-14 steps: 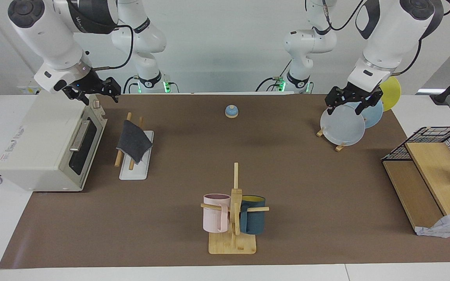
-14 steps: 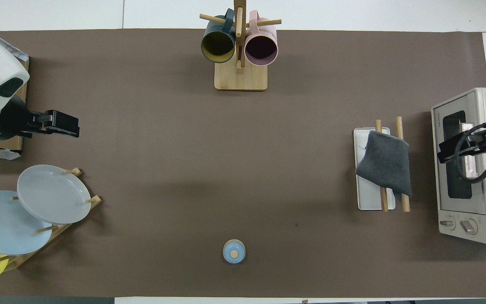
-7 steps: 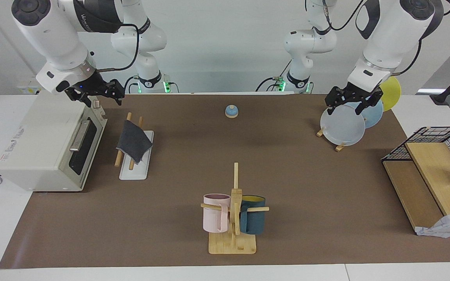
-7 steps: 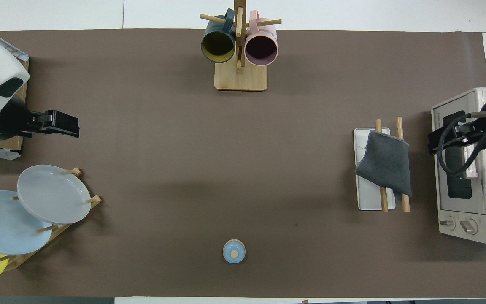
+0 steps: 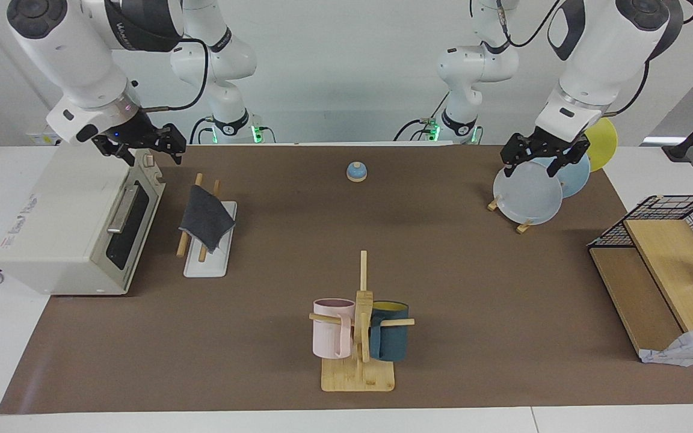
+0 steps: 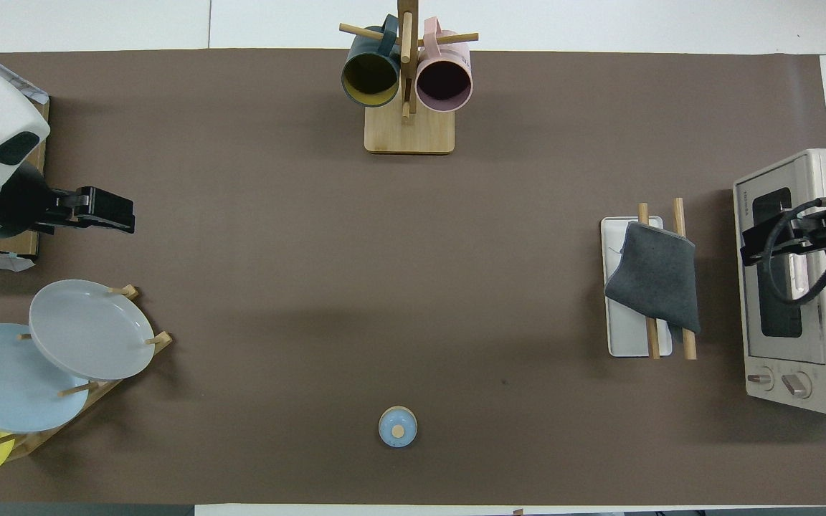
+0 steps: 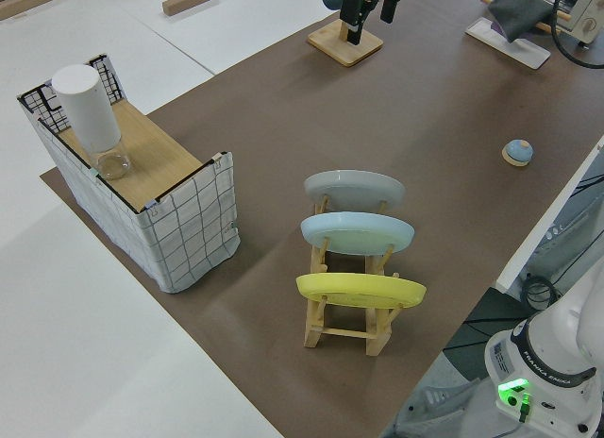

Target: Fold towel and hang on rack

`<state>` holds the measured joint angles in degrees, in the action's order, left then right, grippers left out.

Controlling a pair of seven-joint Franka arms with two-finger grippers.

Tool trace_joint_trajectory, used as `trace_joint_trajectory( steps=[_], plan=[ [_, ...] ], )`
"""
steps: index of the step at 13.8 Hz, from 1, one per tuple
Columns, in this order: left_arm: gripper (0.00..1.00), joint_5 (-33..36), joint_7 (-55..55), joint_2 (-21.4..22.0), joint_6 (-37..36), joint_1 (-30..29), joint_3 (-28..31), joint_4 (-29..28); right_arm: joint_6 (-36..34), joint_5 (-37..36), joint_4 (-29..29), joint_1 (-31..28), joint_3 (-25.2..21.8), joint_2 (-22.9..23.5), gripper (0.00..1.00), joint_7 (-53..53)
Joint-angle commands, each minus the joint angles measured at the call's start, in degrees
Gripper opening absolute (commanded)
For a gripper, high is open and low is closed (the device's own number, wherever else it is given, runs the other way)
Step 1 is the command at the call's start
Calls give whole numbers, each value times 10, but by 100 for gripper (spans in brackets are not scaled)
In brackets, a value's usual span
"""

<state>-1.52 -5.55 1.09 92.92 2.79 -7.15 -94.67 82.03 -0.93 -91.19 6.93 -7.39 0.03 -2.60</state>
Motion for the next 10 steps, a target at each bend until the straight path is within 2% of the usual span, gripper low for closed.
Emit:
trace_joint_trajectory(
  steps=[1, 10],
  plan=[
    [100, 9, 4, 7, 0, 0, 1, -3, 37, -10, -24, -2, 2, -16, 100, 6],
    [100, 9, 4, 7, 0, 0, 1, -3, 36, -10, -24, -13, 2, -16, 100, 6]
  ],
)
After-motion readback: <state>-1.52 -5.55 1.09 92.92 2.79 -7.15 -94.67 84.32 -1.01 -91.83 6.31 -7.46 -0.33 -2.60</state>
